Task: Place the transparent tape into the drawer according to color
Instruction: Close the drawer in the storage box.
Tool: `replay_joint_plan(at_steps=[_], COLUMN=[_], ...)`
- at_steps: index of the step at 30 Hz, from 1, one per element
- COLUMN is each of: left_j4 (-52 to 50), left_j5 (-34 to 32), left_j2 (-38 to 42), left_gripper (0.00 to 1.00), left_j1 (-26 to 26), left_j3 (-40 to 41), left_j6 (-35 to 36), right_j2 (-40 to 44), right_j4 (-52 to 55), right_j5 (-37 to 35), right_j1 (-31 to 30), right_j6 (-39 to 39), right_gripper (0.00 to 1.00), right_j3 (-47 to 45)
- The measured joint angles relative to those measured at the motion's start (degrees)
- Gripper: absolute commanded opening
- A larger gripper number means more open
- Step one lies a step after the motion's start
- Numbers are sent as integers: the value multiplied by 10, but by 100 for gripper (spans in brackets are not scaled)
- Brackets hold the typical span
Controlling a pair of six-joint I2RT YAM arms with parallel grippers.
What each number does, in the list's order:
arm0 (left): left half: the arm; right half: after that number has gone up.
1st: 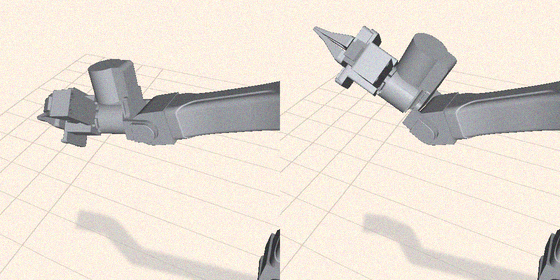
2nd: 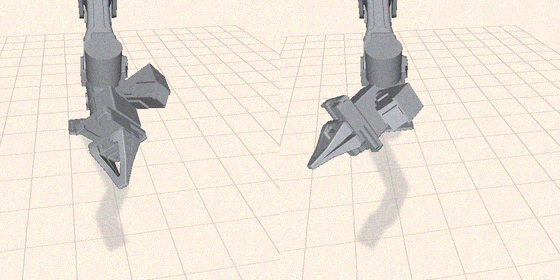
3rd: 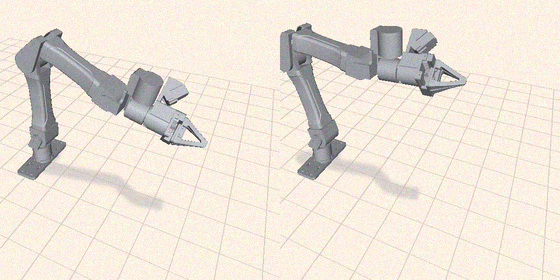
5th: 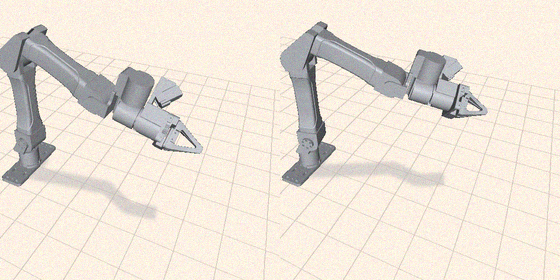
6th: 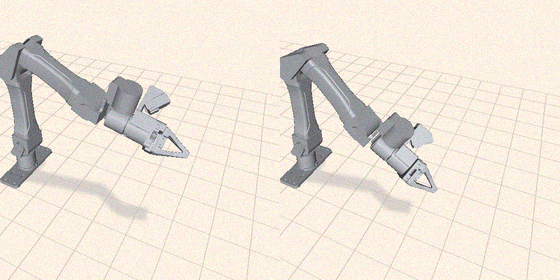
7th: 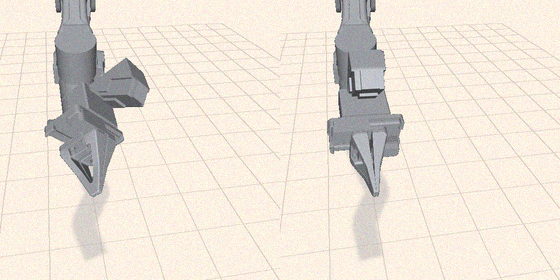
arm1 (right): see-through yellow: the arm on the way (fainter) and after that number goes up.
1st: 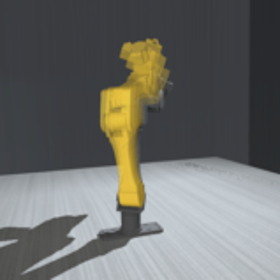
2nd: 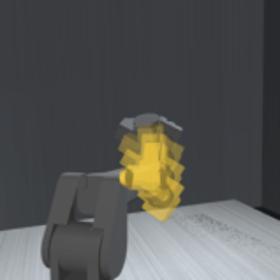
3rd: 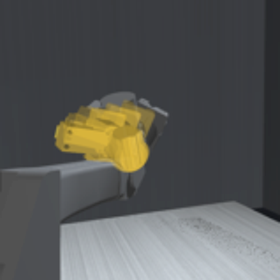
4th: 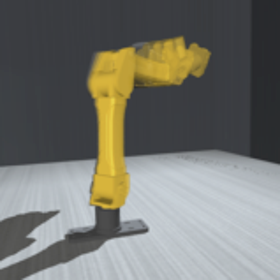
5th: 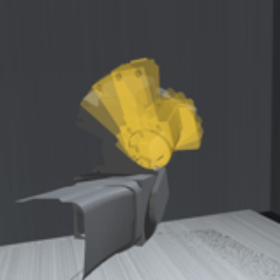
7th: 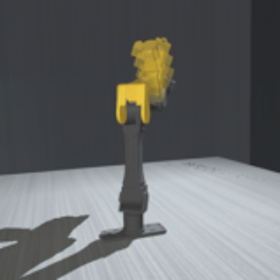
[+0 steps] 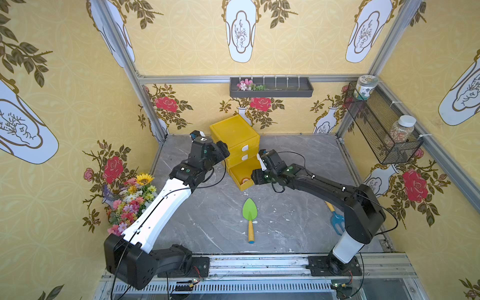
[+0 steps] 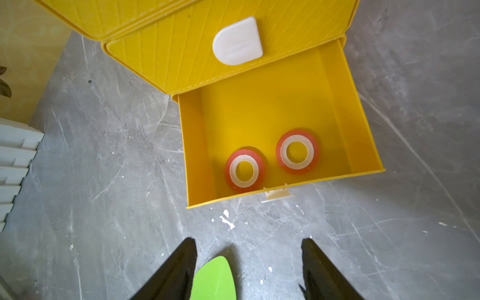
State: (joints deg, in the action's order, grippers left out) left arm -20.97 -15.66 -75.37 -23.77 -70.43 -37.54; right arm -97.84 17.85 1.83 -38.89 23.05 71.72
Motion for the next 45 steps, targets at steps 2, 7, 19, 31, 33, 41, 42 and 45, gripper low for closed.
replay_joint_plan(at_steps=[2, 7, 19, 31, 33, 41, 42, 45], left_j4=[-16, 17, 68, 102, 107, 118, 119, 124], left_j5=[5, 15, 54, 71, 72, 79, 79, 80], left_j2=[-33, -130, -174, -197, -199, -207, -208, -211], left_gripper=[84, 83, 60, 52, 51, 49, 49, 49], left_j1=[7, 37, 46, 46, 46, 46, 46, 46], left_j3=[-20, -58, -59, -57, -57, -59, -59, -58], left_j6=[1, 10, 22, 26, 27, 35, 35, 36], right_j2=[3, 11, 4, -63, -85, -160, -169, -199], right_j4=[-23, -46, -120, -198, -215, -282, -296, -341], right_j5=[6, 30, 58, 55, 55, 57, 57, 57], right_j1=[0, -1, 4, 33, 37, 43, 43, 44], right_j6=[9, 25, 70, 103, 103, 112, 112, 129], right_gripper=[66, 65, 58, 53, 53, 53, 53, 53], right_j3=[-17, -61, -121, -120, -106, -57, -53, -42])
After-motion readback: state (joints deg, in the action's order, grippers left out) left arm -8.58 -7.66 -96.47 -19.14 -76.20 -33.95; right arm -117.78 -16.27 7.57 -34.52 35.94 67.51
